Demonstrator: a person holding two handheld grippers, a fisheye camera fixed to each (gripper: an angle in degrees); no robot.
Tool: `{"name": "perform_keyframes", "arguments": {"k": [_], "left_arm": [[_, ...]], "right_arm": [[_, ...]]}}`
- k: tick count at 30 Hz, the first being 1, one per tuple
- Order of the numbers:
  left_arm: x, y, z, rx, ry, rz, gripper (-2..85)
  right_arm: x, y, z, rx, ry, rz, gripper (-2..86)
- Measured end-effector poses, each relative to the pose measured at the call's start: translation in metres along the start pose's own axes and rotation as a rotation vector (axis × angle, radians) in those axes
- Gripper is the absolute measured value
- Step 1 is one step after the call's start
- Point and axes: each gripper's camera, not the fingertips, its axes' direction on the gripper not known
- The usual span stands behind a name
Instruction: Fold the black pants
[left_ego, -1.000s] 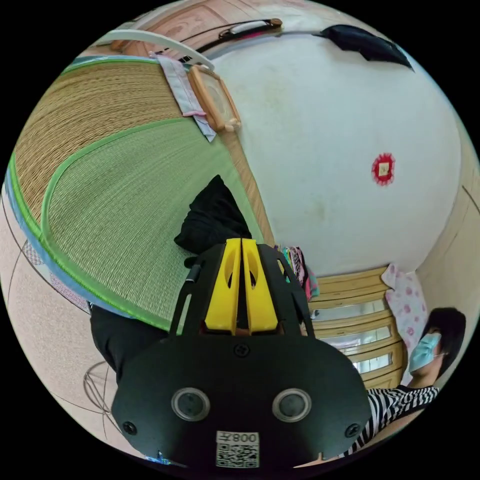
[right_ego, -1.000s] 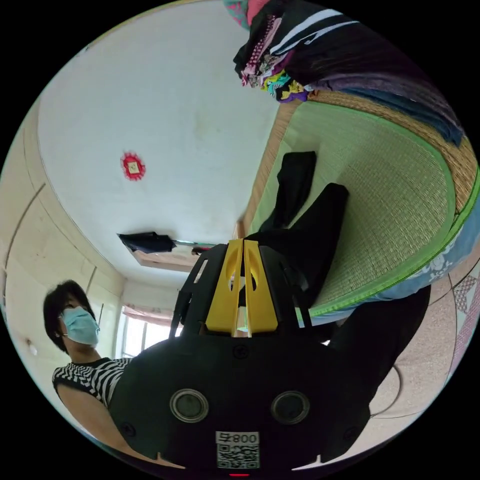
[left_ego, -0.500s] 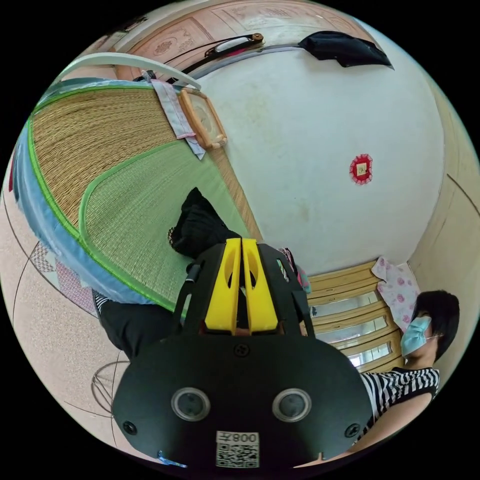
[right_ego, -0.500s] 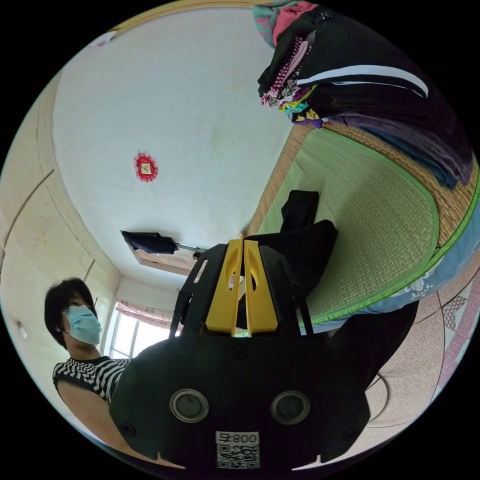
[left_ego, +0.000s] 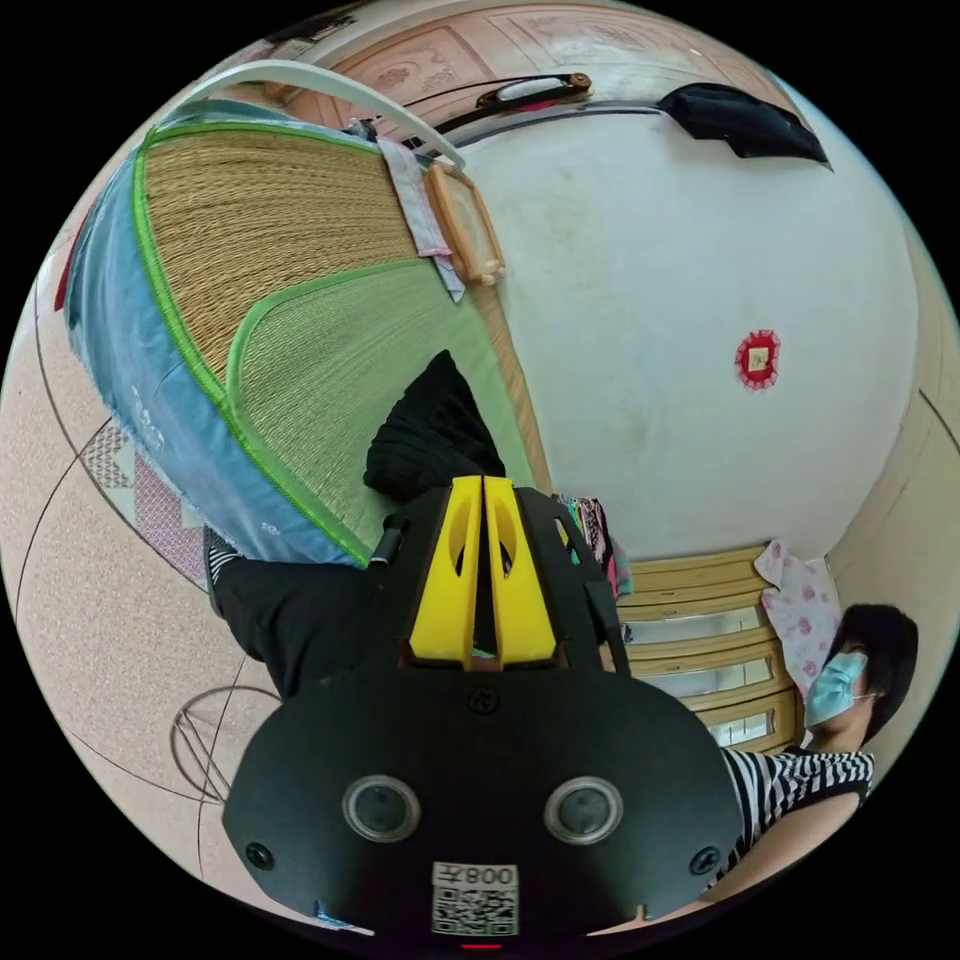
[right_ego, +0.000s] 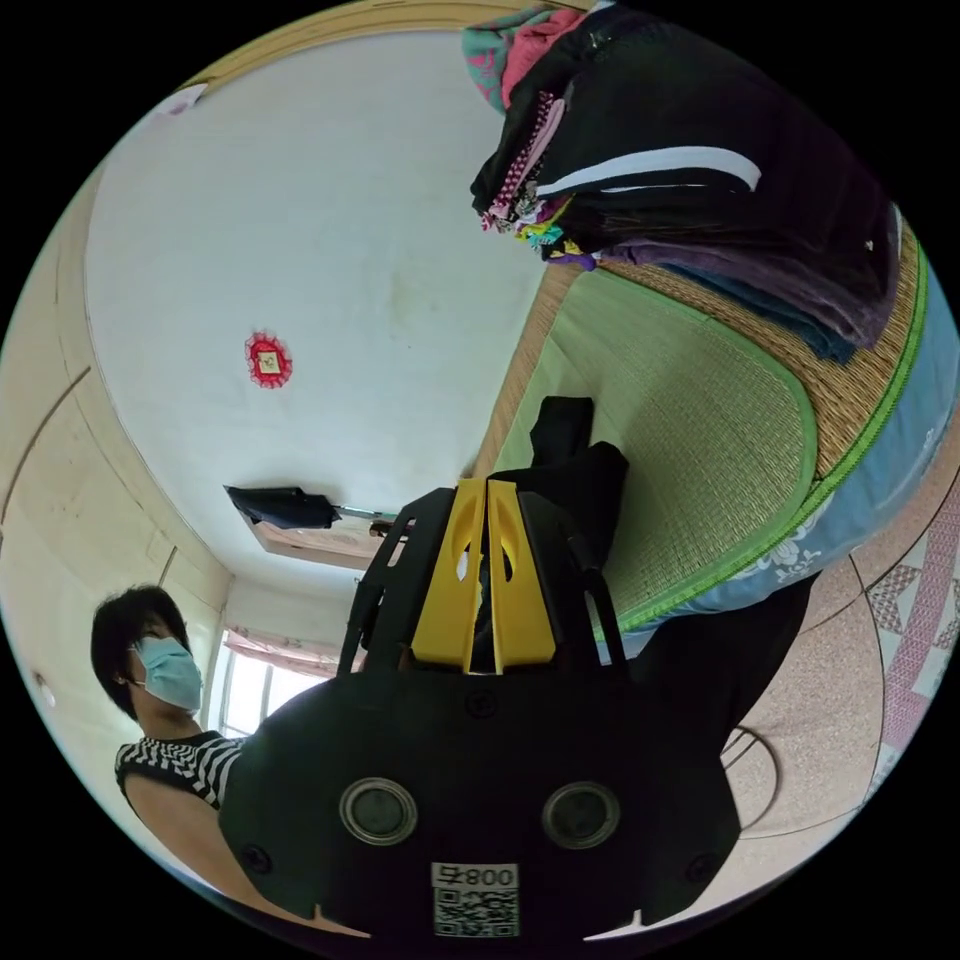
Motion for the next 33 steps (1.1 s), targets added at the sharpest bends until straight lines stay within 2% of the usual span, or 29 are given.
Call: {"name": "perform_keyframes", "arguments": {"k": [2, 11, 33], "left_arm": [[0.013, 0.002, -0.009, 0.008, 0.078, 0.051, 0.1], [0.075, 0.018, -0.041, -0.006, 0.187, 0.3, 0.1], [0.125, 0.13, -0.127, -0.004, 0.338, 0.526, 0.0]], "right_arm": [[-0.014, -0.003, -0.002, 0.004, -0.024, -0.036, 0.0], [-0.091, -0.024, -0.033, 0.028, -0.084, -0.23, 0.1], [-0.127, -0.03, -0.089, 0.069, -0.213, -0.328, -0.1]]}}
